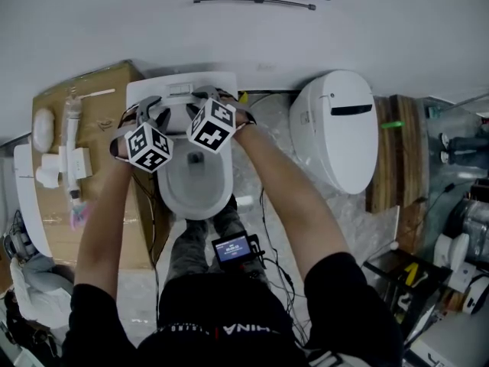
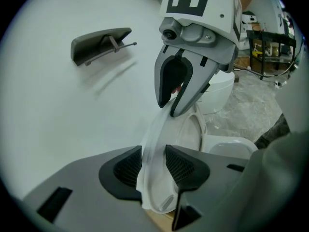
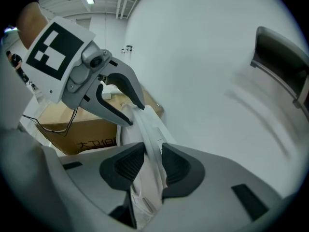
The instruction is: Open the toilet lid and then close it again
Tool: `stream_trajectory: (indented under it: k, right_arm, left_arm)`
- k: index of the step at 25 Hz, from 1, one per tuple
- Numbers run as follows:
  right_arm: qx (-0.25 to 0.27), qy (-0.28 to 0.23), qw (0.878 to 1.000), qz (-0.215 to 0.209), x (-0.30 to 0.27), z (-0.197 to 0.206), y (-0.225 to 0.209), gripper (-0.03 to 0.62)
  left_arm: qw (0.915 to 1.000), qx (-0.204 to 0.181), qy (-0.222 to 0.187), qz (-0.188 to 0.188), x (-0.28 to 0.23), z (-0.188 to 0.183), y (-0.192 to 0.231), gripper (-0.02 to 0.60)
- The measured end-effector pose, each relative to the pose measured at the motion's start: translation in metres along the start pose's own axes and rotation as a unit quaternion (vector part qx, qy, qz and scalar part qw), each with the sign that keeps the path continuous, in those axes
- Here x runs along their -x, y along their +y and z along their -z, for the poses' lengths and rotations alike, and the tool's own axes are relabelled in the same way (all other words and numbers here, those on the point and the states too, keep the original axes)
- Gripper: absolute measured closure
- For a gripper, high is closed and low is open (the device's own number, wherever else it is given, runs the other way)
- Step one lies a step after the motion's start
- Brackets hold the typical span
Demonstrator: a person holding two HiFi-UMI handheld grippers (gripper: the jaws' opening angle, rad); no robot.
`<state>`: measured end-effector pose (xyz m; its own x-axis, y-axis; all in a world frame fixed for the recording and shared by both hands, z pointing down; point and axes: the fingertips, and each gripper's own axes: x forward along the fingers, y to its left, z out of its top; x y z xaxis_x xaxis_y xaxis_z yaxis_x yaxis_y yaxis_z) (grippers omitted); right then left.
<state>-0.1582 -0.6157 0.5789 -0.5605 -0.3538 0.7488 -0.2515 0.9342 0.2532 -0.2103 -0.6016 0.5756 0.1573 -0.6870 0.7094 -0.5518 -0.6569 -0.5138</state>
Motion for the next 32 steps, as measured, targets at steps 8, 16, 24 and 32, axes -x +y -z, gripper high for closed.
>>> stream_trajectory:
  k: [8, 16, 24, 32]
  right_arm:
    - [-0.019, 0.010, 1.000, 0.006, 0.003, 0.000, -0.001, 0.473]
    - [-0.055, -0.007, 0.998, 0.021, 0.039, -0.005, -0.008, 0.508]
    - [-0.156, -0.055, 0.986, 0.031, 0.085, -0.025, -0.010, 0.557]
    - [-0.205, -0.126, 0.970, 0.029, 0.143, -0.053, -0.001, 0.574]
  left_arm:
    - [1.0000, 0.000, -0.007, -0.005, 0.005, -0.008, 0.001, 0.459]
    - [0.9996, 0.020, 0.021, -0.002, 0.017, -0.006, 0.003, 0.474]
    - [0.9887, 0.146, -0.032, 0.000, 0.074, -0.022, 0.017, 0.517]
    - [0.9537, 0.261, -0.147, 0.022, 0.139, -0.046, 0.011, 0.571]
